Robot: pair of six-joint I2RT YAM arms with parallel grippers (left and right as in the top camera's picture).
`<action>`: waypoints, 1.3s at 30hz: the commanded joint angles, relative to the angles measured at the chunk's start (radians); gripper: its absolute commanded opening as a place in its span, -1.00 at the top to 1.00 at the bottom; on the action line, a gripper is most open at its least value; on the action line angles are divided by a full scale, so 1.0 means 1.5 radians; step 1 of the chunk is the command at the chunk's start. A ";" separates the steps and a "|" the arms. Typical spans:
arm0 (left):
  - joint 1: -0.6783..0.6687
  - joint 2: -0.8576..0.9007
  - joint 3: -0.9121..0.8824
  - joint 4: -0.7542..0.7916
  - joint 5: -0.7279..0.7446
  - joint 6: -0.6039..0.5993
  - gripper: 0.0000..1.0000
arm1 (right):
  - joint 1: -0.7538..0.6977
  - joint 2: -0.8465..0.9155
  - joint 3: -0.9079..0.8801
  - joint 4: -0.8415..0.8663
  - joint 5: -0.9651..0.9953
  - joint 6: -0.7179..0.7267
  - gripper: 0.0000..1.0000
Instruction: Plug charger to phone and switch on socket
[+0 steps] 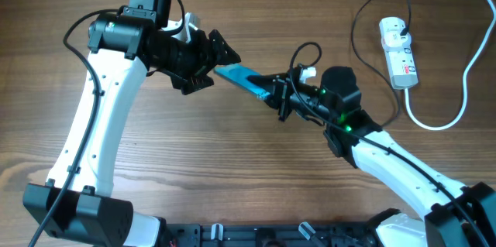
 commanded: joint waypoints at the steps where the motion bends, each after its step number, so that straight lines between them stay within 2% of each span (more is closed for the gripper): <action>1: -0.001 -0.007 0.008 0.005 0.005 -0.021 -0.61 | -0.001 -0.004 0.030 0.014 -0.009 0.003 0.92; 8: -0.003 -0.007 0.008 0.038 0.000 -0.095 -0.52 | 0.002 -0.004 0.031 0.067 0.005 0.003 0.92; 12: -0.020 -0.003 0.007 0.064 -0.013 -0.099 -0.49 | 0.002 -0.004 0.031 0.076 0.015 0.002 0.92; 18: -0.052 0.001 -0.057 0.169 -0.017 -0.166 -0.48 | 0.004 -0.004 0.031 0.093 0.017 0.003 0.92; 28: -0.054 0.001 -0.139 0.277 -0.013 -0.223 0.00 | 0.004 -0.004 0.031 0.092 0.027 0.002 0.92; 33: -0.053 0.001 -0.146 0.303 0.039 -0.235 0.13 | 0.004 -0.004 0.031 0.080 0.038 0.003 0.92; 39: -0.049 0.000 -0.146 0.307 0.084 -0.238 0.13 | 0.004 -0.004 0.030 0.045 0.053 0.003 0.92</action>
